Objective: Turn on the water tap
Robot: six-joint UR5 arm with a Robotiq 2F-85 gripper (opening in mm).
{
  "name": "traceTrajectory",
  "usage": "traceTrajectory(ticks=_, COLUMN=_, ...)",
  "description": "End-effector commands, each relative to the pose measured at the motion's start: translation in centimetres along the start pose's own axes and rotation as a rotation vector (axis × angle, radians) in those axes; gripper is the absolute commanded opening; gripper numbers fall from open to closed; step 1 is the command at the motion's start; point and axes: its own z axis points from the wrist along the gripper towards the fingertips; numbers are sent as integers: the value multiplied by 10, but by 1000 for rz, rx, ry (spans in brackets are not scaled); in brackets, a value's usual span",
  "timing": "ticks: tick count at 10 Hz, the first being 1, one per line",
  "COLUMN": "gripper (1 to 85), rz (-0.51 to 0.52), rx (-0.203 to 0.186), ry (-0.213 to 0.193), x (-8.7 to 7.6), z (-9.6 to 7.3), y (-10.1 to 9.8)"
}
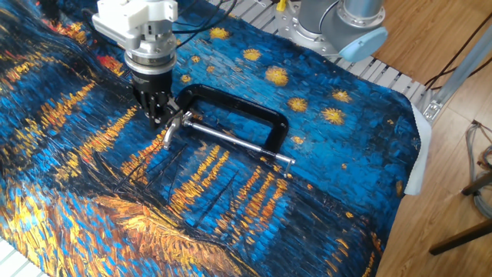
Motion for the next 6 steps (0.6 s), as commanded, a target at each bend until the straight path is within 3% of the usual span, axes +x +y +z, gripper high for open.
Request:
traceTrajectory(ticks=1, gripper=10, rz=24, rx=-2, ry=-13, x=0, z=3, y=8)
traceTrajectory(ticks=6, gripper=10, rz=45, rx=17, ry=-20, x=-1, z=6, y=20)
